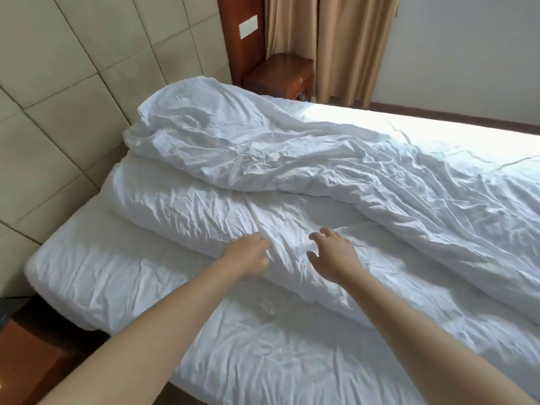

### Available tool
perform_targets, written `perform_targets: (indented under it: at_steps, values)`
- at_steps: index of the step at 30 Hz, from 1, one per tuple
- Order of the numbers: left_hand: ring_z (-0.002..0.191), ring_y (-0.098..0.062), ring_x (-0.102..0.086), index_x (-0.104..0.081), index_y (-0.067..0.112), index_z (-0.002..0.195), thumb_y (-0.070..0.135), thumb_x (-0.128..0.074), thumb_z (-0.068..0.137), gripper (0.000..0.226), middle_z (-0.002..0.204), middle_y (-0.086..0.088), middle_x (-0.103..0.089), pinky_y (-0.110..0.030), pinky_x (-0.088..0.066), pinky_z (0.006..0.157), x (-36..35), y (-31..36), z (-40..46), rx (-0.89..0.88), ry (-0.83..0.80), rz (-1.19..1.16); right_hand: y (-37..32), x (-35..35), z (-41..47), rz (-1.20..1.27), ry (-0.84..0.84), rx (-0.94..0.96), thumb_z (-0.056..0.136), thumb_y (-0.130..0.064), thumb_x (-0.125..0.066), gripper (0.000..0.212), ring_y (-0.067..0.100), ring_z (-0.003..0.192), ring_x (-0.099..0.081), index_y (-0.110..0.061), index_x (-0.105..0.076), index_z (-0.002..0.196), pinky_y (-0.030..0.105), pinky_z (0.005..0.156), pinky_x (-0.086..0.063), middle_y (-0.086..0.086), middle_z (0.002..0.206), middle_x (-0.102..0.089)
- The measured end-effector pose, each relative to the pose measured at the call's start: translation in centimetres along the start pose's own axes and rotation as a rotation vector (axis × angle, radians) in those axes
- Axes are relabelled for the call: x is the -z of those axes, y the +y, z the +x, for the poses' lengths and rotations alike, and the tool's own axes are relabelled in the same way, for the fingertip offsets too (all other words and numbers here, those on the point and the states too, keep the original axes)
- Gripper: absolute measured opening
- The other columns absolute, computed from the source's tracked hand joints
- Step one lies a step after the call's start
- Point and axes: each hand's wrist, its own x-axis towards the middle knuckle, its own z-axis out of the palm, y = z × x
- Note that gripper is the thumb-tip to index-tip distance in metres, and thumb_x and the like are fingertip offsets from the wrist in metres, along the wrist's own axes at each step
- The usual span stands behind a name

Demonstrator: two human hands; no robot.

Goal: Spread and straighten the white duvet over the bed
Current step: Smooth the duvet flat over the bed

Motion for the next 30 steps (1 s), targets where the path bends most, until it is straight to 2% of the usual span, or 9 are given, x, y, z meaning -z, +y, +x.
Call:
perform_targets:
  at_steps: [13,15,17,19,20,22,24,27,30]
  values:
    - [0.125,-0.025,-0.042,-0.042,0.019,0.139,0.019,-0.041,0.096,0.043,0.138,-0.003,-0.043,-0.039,-0.04,0.096,4.6,-5.1,20.9,-0.142,-0.094,0.129,4.0,-1.6,17.5,0.078,-0.052,-0.257,0.093,-0.03,-0.048,0.049,0.028,0.126,-0.042,-0.02,-0.038,0.14,0.038,0.099,-0.037,0.007,0.141,-0.04]
    - [0.13,-0.024,-0.04,-0.035,0.021,0.145,0.021,-0.044,0.096,0.05,0.146,-0.002,-0.036,-0.039,-0.041,0.098,4.5,-5.6,23.9,-0.097,-0.13,-0.046,4.7,-2.3,19.6,0.244,-0.137,-0.396,0.093,-0.031,-0.051,0.047,0.029,0.123,-0.045,-0.016,-0.043,0.137,0.036,0.098,-0.038,0.009,0.137,-0.044]
    - [0.128,-0.023,-0.043,-0.029,0.021,0.147,0.021,-0.049,0.094,0.057,0.15,-0.003,-0.032,-0.034,-0.043,0.095,3.6,-5.7,26.8,-0.046,-0.163,-0.261,4.8,-3.1,21.2,0.645,-0.14,-0.604,0.092,-0.029,-0.055,0.03,0.027,0.102,-0.055,-0.012,-0.057,0.116,0.032,0.085,-0.042,0.012,0.111,-0.055]
    - [0.127,-0.025,-0.043,-0.029,0.022,0.146,0.018,-0.05,0.091,0.059,0.15,-0.005,-0.031,-0.032,-0.042,0.093,2.6,-5.2,29.4,-0.074,-0.16,-0.249,5.2,-3.8,22.9,0.849,-0.062,-0.749,0.091,-0.028,-0.056,0.022,0.026,0.092,-0.054,-0.012,-0.058,0.107,0.032,0.079,-0.041,0.013,0.103,-0.053]
    - [0.131,-0.026,-0.039,-0.03,0.023,0.145,0.015,-0.05,0.089,0.06,0.15,-0.006,-0.029,-0.035,-0.04,0.098,2.3,-4.9,30.7,-0.106,-0.128,-0.138,5.9,-4.1,23.8,0.788,-0.041,-0.779,0.091,-0.028,-0.056,0.032,0.028,0.104,-0.054,-0.011,-0.054,0.119,0.033,0.085,-0.041,0.012,0.116,-0.051]
    - [0.139,-0.028,-0.024,-0.031,0.023,0.142,0.007,-0.053,0.085,0.063,0.153,-0.008,-0.02,-0.043,-0.027,0.111,2.0,-4.7,33.3,-0.216,0.001,0.141,7.7,-4.5,25.3,0.422,0.056,-0.762,0.09,-0.027,-0.055,0.052,0.031,0.129,-0.038,-0.014,-0.039,0.137,0.037,0.101,-0.036,0.011,0.143,-0.034]
    - [0.144,-0.03,-0.012,-0.026,0.024,0.144,0.005,-0.057,0.083,0.07,0.156,-0.01,-0.012,-0.053,-0.012,0.116,2.1,-4.8,36.1,-0.282,0.087,0.348,9.3,-4.4,26.5,0.073,0.097,-0.662,0.091,-0.03,-0.053,0.064,0.03,0.142,-0.018,-0.022,-0.023,0.147,0.04,0.113,-0.023,0.012,0.155,-0.014]
    - [0.146,-0.033,-0.003,-0.011,0.026,0.15,0.014,-0.056,0.089,0.077,0.158,-0.012,-0.004,-0.064,0.001,0.111,1.9,-5.8,39.8,-0.293,0.095,0.574,11.9,-4.9,28.7,-0.181,-0.002,-0.584,0.094,-0.034,-0.049,0.08,0.031,0.146,0.005,-0.029,0.007,0.152,0.045,0.118,0.0,0.011,0.158,0.01]
    - [0.145,-0.036,-0.001,0.007,0.03,0.151,0.024,-0.056,0.091,0.086,0.158,-0.012,0.004,-0.066,-0.001,0.109,1.1,-7.4,42.4,-0.238,0.093,0.625,14.8,-5.8,30.6,-0.25,0.02,-0.607,0.094,-0.02,-0.049,0.085,0.031,0.144,-0.01,-0.032,0.014,0.15,0.044,0.117,-0.008,0.012,0.158,0.001]
